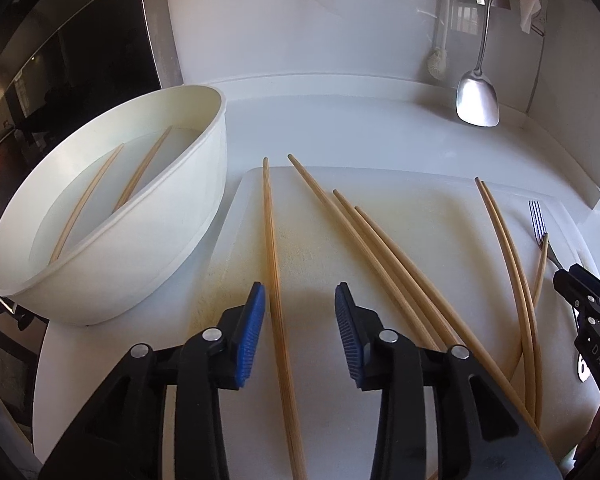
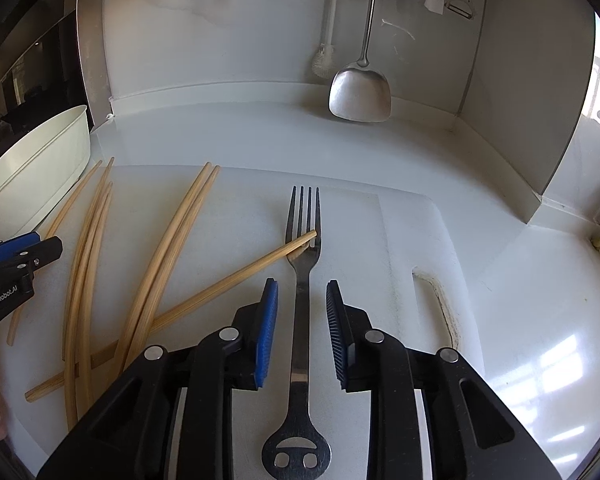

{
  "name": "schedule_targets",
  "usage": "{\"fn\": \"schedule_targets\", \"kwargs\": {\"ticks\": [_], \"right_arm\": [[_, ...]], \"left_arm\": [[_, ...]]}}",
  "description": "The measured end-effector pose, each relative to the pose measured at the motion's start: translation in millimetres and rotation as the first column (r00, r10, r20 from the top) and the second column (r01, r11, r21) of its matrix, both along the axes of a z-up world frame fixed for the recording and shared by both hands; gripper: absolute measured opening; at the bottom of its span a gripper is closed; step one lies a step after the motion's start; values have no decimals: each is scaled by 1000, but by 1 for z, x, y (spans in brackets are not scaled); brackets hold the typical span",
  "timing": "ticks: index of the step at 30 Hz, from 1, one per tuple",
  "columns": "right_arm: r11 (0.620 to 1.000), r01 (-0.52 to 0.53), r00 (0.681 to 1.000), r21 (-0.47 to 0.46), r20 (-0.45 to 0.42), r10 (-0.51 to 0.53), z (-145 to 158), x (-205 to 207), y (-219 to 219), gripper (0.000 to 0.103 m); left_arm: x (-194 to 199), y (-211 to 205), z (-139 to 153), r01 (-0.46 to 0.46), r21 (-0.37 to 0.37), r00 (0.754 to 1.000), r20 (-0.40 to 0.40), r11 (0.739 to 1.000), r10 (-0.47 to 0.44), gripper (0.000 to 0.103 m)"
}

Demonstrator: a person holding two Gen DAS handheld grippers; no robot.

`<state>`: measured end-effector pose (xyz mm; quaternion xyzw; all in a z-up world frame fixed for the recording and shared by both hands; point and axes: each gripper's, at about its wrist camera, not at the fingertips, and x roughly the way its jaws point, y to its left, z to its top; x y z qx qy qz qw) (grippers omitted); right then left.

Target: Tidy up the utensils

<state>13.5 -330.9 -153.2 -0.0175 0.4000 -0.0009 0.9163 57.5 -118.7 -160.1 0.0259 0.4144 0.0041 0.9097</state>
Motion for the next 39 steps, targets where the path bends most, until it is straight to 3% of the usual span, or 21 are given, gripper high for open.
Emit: {"fn": "schedule_targets", "kwargs": {"ticks": [2,8,12,16,18,22,30,32,34,39], "right_arm": [[1000,1,1000,6,-2,-1,0,3,0,25],[1000,1,1000,23,-3,-1,0,3,-1,25],[1000,0,1000,32,0,0,0,3,-2,25],[999,-1,1000,37,0,1,0,1,-3,25],[999,-3,1000,35,0,3,0,1,-2,25],[1000,-7,1000,21,1,7,0,2,-1,25],[999,6,1000,31,-10,-6,-1,6,-2,25],[1000,6,1000,29,-12,-5,-1,6,-2,25],[1000,1,1000,29,-16,0,-1,6,-1,25],[1000,-20,1000,-7,-8,20,-2,6,6,14]], "left_arm": [[4,-1,0,-2,6,1000,-4,1000,2,49],[6,1,0,-8,-22,1000,-12,1000,8,50],[-7,0,8,-18,1,997,74,1000,18,50],[-9,-3,9,-2,19,996,94,1000,0,50],[-6,-3,6,2,18,997,75,1000,-3,50],[4,5,-1,-6,-61,1000,11,998,7,51],[12,-4,-1,16,-28,1000,-9,999,-16,50],[13,-6,0,20,-22,1000,-9,1000,-20,47],[11,-7,0,14,5,1000,6,1000,-14,30],[12,-1,2,-4,29,1000,23,1000,4,7]]}}
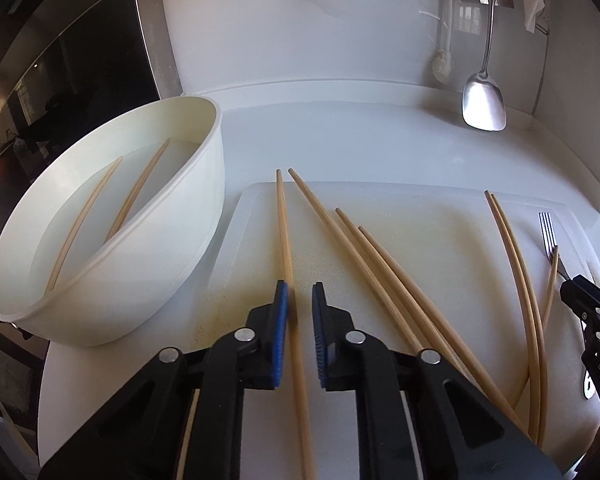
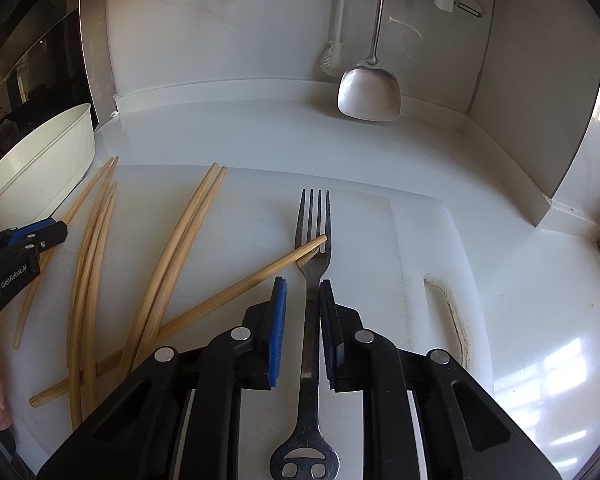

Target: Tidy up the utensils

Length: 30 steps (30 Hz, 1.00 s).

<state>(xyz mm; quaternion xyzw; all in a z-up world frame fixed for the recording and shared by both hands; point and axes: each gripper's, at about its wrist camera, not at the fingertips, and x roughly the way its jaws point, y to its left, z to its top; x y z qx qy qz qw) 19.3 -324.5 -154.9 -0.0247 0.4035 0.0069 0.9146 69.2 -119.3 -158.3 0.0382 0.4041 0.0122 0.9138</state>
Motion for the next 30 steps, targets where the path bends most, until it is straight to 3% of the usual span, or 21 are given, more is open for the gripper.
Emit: {"fn": "schedule_targets", "kwargs": {"ticks": [2,9,19,30], "right_arm": [[1000,8,1000,-14,3,-8,0,0,1,7],[1000,12,1000,-8,9,-12,-1,-2,-1,7],[1000,8,1000,-1,13,-8,-1,-6,-2,7],[999,-6,1000,-34,9,7,-1,-7,0,7]], "left_arm": [[0,4,0,-4,-11,1000,3,1000,4,4],[-6,9,2,-4,-57,1000,21,998,5,1],[-24,-6,-2,16,46,998,67,999,-19,1],[-25,-1,0,-1,-3,999,53,1000,1,3]]}}
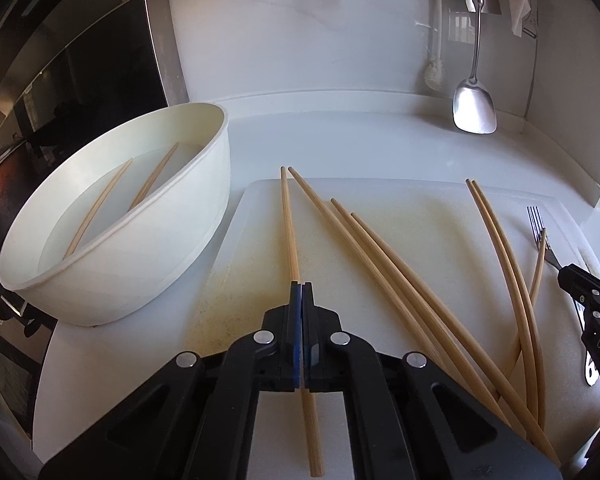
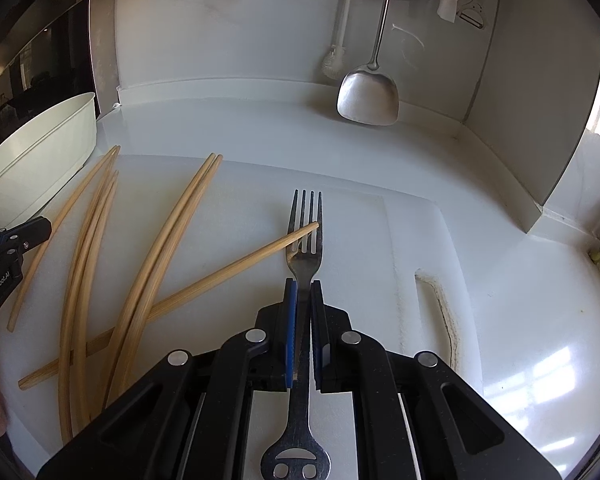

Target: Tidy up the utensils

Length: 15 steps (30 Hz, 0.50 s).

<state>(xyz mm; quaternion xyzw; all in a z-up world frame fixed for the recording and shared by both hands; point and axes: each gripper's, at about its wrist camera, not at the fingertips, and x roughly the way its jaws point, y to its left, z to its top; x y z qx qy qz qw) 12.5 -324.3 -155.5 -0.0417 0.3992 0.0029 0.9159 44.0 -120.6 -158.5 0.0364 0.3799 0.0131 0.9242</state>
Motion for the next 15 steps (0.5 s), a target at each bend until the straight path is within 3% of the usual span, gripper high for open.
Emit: {"fn": "schedule_targets", "kwargs": {"ticks": [2,7,12,15], "right_arm": [[1000,4,1000,-1,1,-4,0,0,0,7],[1000,12,1000,4,3,-12,0,-1,-1,7],[1000,18,1000,9,4,-18,0,-1,-2,7],[1000,15,1000,-2,0,-15,0,1,-1,7]], "left_arm": [[1,2,0,-4,-17,1000,-13,1000,4,7],[6,7,-3,-24,-25,999,-41,999,23,47],[11,1,-4,0,-2,999,-40,1000,0,46],[15,-2,-4,16,-12,998,-55,1000,-17,37]]}}
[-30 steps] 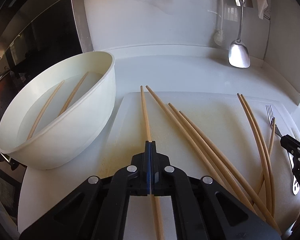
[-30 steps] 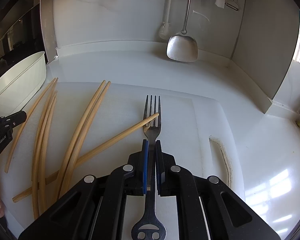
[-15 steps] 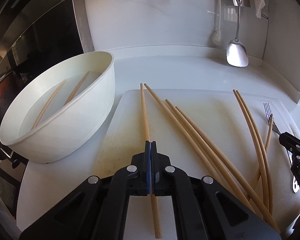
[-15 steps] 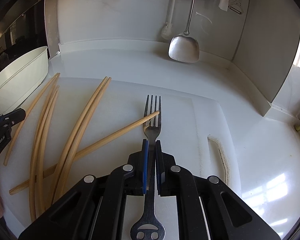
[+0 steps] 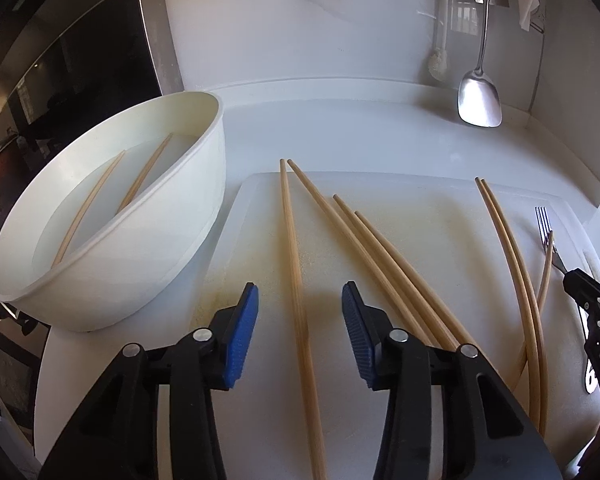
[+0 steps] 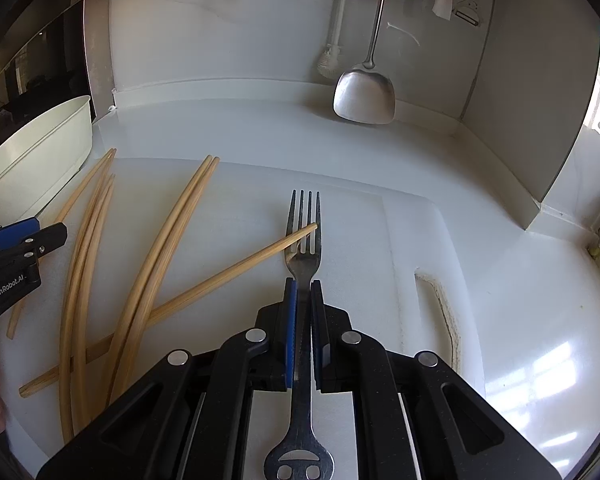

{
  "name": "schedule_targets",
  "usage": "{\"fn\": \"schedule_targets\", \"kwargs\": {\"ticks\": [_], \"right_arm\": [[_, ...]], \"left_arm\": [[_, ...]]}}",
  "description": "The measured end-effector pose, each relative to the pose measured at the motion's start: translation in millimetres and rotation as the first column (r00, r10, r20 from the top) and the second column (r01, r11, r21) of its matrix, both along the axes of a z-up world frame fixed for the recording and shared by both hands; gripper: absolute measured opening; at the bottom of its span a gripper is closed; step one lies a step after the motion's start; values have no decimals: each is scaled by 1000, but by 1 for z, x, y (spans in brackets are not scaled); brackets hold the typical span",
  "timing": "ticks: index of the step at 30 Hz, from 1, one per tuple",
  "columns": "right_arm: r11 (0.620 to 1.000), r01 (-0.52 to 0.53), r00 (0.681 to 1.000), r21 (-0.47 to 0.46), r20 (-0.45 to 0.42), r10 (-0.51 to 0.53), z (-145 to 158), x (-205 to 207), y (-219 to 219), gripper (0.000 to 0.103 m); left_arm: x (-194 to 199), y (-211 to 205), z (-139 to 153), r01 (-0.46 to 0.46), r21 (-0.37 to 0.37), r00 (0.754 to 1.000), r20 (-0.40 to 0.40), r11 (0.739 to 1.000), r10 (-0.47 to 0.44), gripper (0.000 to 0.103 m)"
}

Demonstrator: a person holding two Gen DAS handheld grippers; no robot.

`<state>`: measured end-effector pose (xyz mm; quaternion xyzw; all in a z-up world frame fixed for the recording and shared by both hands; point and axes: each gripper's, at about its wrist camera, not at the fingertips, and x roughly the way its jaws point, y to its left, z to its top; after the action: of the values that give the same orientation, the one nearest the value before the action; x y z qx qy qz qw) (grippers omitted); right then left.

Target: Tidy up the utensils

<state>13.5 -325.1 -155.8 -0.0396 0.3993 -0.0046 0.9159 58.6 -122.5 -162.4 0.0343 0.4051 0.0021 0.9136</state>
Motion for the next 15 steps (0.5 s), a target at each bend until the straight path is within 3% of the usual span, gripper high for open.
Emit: {"fn": "schedule_targets", "kwargs": {"ticks": [3,6,7,15], "right_arm": [[1000,2,1000,-5,-5,-2,0,2,1,7],[1000,6,1000,-7,-3,-6,-1,2,1,7],[1000,4,1000,-13,1,-4,-1,1,2,7],[1000,20,1000,16,7,-20,-1,-6,-1,6]], "left_arm": [[3,-8,1,29,13,1000,-10,1000,-28,21],[1,-9,1,25,27,1000,-3,999,-25,15],[1,-6,1,16,25,1000,-3,1000,-16,8],[-4,8,3,25,-66,1000,-11,998,-26,7]]}}
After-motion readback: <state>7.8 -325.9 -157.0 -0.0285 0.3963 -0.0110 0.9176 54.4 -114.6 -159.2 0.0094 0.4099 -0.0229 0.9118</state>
